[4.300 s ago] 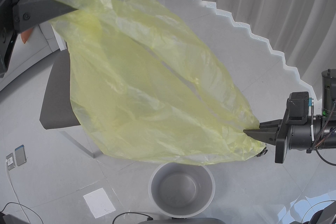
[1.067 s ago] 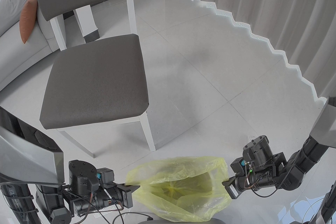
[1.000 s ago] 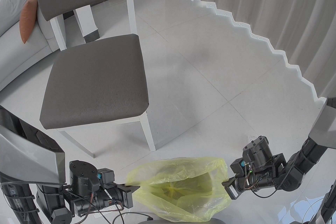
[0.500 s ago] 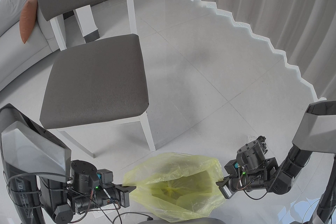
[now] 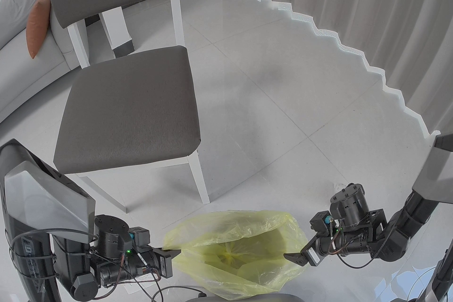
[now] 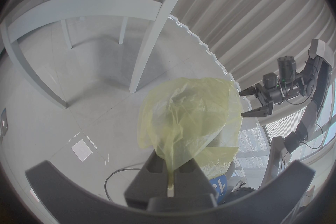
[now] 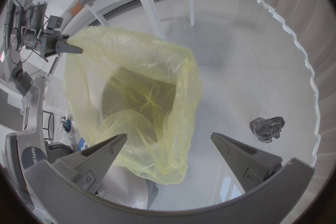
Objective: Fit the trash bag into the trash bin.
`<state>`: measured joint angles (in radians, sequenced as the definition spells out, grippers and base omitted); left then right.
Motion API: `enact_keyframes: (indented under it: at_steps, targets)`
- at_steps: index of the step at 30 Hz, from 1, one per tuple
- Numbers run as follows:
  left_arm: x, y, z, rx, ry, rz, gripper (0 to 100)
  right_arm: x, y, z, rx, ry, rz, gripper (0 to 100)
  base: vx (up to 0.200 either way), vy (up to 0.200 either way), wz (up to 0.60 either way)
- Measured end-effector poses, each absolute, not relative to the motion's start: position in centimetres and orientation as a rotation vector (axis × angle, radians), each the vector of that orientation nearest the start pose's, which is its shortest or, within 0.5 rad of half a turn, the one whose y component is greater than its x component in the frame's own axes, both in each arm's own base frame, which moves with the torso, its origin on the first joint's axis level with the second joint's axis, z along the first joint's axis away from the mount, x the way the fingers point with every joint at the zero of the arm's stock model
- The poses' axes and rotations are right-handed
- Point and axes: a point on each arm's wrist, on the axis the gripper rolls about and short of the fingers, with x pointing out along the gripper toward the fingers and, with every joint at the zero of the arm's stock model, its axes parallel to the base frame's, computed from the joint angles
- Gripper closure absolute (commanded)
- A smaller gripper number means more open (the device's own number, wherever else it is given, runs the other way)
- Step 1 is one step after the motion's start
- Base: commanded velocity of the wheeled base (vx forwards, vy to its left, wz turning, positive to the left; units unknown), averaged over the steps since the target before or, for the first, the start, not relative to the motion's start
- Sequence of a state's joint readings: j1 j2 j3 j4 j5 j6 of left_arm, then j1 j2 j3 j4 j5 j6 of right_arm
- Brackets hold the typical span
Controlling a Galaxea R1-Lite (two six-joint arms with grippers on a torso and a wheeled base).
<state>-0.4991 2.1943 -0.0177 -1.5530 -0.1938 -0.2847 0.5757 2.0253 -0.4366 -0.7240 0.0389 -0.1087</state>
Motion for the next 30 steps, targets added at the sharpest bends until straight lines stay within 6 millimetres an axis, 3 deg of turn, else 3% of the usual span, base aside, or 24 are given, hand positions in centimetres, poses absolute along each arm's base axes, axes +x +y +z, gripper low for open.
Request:
enact_keyframes:
  at_steps: [10, 21, 30]
  targets:
    - [19.4, -11.3, 0.6, -0.174, 0.672, -0.595, 100, 22.7, 18.4, 4.4, -0.366, 0.646, 0.680, 0, 0.000, 0.000, 0.00]
    - [19.0, -11.1, 2.0, -0.182, 0.619, -0.604, 100, 25.0, 20.7, 2.9, -0.421, 0.571, 0.706, 0, 0.000, 0.000, 0.00]
    - [19.0, -11.1, 1.8, -0.181, 0.627, -0.608, 100, 25.2, 20.0, 2.2, -0.466, 0.536, 0.704, 0, 0.000, 0.000, 0.00]
